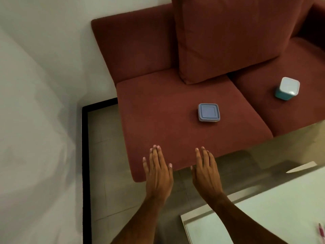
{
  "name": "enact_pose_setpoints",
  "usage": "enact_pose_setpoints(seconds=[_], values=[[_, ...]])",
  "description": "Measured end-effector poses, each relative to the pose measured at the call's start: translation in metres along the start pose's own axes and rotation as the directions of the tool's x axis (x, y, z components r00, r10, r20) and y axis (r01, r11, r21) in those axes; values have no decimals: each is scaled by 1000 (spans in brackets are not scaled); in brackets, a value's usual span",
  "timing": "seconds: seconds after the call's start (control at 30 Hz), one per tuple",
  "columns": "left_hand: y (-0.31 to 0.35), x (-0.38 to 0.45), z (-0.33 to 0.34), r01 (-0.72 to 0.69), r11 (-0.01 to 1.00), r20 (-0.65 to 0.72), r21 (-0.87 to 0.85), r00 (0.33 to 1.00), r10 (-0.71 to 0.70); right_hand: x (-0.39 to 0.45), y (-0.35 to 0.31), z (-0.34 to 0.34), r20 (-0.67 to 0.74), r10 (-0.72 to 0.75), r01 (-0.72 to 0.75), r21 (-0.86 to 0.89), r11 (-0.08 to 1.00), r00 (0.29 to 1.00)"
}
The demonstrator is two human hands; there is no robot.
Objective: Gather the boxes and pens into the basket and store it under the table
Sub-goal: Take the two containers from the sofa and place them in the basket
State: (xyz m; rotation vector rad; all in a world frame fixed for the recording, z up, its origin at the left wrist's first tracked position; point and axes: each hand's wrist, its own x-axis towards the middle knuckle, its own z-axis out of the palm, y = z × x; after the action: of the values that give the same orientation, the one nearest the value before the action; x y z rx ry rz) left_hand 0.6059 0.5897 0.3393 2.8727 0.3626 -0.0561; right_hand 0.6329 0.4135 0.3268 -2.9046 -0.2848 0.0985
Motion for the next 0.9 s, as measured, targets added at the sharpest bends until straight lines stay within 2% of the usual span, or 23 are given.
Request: enact_pose_setpoints(seconds=[0.3,0.43,0.63,0.73,0.9], values=[[15,96,13,-100,995,56,-26,993,102,78,14,14,7,106,-106,-35,994,994],[31,151,16,-158,986,65,-45,985,161,129,28,14,-44,138,-140,-39,989,989],[66,228,32,-222,966,79,-132,969,233,206,65,17,-124,316,-309,71,948,941],[88,255,44,-194,953,100,-231,970,222,231,82,21,-139,389,-367,157,917,911],[121,284,66,-40,901,218,-433,965,148,255,103,38,-108,504,-454,304,838,857]])
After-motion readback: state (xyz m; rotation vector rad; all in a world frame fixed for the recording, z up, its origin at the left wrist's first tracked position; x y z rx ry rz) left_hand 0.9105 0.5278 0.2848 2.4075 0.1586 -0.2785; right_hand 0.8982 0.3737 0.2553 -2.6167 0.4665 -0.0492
